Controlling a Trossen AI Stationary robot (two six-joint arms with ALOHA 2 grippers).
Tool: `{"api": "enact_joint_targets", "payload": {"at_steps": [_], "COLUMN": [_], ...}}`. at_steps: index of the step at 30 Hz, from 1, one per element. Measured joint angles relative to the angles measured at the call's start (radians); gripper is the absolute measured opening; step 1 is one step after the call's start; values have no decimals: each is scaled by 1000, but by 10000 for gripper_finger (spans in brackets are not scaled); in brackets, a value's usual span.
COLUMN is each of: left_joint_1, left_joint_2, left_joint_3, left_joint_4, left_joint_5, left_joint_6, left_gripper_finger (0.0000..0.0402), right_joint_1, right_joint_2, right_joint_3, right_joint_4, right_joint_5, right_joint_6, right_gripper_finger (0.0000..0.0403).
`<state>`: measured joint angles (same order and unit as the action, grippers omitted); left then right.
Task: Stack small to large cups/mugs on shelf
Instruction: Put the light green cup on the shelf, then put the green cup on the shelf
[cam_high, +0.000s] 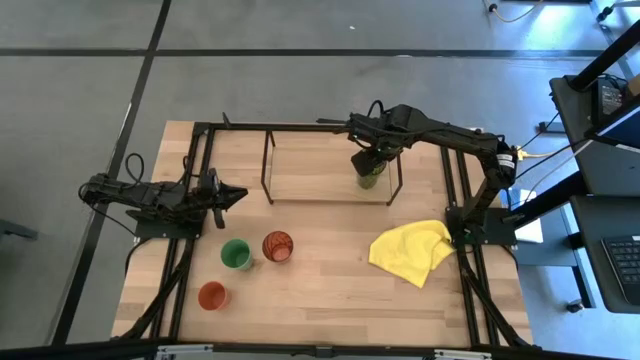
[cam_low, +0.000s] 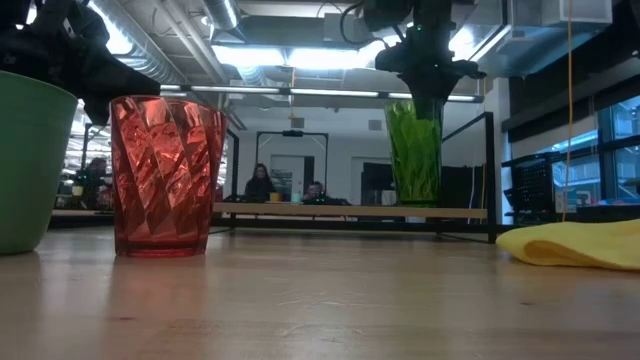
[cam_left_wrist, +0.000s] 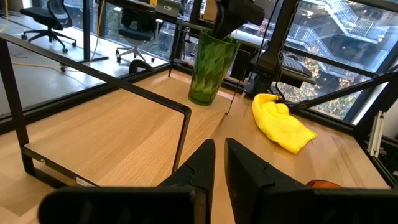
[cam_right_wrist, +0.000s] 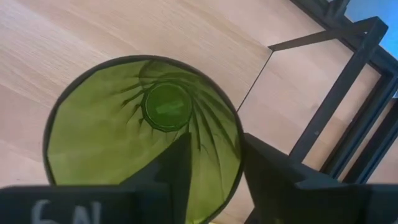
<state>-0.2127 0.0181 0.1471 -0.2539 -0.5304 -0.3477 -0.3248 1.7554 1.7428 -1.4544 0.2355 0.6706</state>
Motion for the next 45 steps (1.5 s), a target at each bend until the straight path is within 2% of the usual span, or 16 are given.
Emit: {"api": "enact_joint_targets", "payload": {"at_steps": [6, 12, 21, 23, 25, 27, 29, 36, 41, 45], "left_joint_1": [0, 0, 0, 0, 0, 0, 0, 0, 0, 0], "left_joint_2": [0, 0, 0, 0, 0, 0, 0, 0, 0, 0], "left_joint_3": [0, 0, 0, 0, 0, 0, 0, 0, 0, 0], "left_joint_4": [0, 0, 0, 0, 0, 0, 0, 0, 0, 0], "left_joint_5": [0, 0, 0, 0, 0, 0, 0, 0, 0, 0], "left_joint_6": [0, 0, 0, 0, 0, 0, 0, 0, 0, 0], "left_gripper_finger": [30, 30, 30, 30, 30, 30, 30, 30, 30, 30], "right_joint_1": [0, 0, -1, -1, 5, 41, 105, 282, 393, 458], "right_joint_2": [0, -1, -2, -3, -7, -5, 9, 102, 177, 233], "right_joint_3": [0, 10, 196, 250, 285, 296, 299, 298, 298, 298], "right_joint_4": [1, 2, -17, 5, 82, 199, 316, 419, 440, 520], "right_joint_5": [-1, -1, 81, 50, -67, -185, -241, -245, -290, -312], "right_joint_6": [-24, -27, -70, -78, -98, -109, -127, -82, -16, 20], "right_gripper_finger": [168, 182, 183, 183, 183, 183, 181, 165, 159, 158]}}
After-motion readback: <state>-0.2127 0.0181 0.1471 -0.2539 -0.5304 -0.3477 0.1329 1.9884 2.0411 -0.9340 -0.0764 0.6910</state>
